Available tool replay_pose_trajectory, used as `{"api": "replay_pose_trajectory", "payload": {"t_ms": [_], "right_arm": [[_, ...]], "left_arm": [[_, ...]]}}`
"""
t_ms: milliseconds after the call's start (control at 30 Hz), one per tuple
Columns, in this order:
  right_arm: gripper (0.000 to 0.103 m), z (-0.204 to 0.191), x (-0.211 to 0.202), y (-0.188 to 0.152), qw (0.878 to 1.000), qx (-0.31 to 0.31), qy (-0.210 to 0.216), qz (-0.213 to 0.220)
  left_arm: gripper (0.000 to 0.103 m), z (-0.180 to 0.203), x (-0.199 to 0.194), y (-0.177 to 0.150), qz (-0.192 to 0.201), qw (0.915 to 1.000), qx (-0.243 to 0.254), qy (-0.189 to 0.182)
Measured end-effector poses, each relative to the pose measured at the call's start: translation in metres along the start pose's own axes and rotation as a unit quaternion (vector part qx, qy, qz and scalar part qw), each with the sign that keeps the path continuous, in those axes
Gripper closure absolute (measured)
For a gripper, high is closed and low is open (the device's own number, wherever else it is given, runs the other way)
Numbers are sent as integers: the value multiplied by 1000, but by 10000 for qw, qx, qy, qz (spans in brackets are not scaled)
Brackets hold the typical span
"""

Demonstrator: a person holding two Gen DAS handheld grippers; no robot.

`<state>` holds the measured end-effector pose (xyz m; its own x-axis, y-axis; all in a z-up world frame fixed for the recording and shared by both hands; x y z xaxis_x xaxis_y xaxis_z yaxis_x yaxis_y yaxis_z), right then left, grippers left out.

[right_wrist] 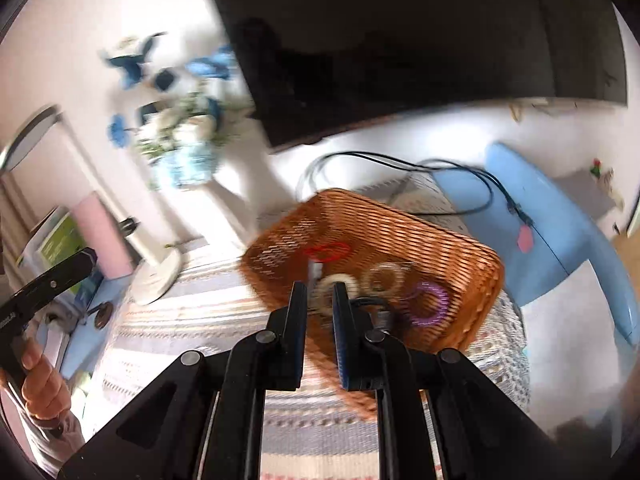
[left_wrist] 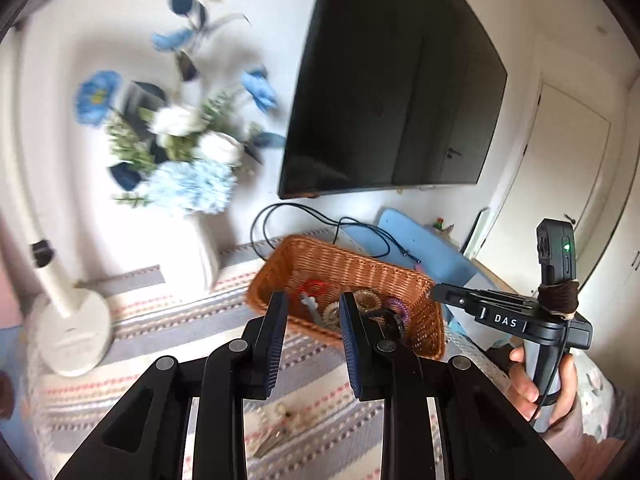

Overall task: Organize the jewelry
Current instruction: 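Withdraw both tools back over the remaining gold earrings and chain bracelet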

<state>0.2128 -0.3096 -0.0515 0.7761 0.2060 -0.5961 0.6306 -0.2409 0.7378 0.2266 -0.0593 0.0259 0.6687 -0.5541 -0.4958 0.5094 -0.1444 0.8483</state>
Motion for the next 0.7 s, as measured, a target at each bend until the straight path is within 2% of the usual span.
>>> {"api": "replay_pose_trajectory", "payload": {"t_ms": [67,100,167,333,400,467,700], "right_arm": [[76,-22,-5,-6,9998,-187,64,21],[75,-30,-4,-9,9996,-262,87,2],[74,-48,1,-20,9989,-443,132,-110],[74,-73,22,-47,9964,-686,180,-465],[74,-77,30,-55,9955,-728,177,-584],[74,-79,40,-61,9945,-761,153,-708],[74,-71,82,-80,9889,-703,320,-1266]], "left_arm": [[73,-7,-16,-9,54,10000,24,79],[66,-11,-19,-14,45,9999,15,134],[60,-22,-19,-26,-5,9997,-76,214],[60,-61,-9,-57,-270,9984,-444,208],[60,-73,1,-66,-393,9971,-558,339],[60,-81,10,-75,-464,9957,-558,575],[60,-92,61,-106,-945,9914,-508,752]]}}
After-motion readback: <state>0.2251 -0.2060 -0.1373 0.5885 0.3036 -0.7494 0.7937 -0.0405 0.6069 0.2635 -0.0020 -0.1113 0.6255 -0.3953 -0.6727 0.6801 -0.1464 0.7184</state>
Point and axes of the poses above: each gripper's, at about its wrist camera, not at the fingertips, and x roughly the way its jaws point, z to its right, y to its top, the point moved 3 cm from there along x, roughly the way its jaws point, and after that the axes turned 1 degree about z, right-handed, at the moved point
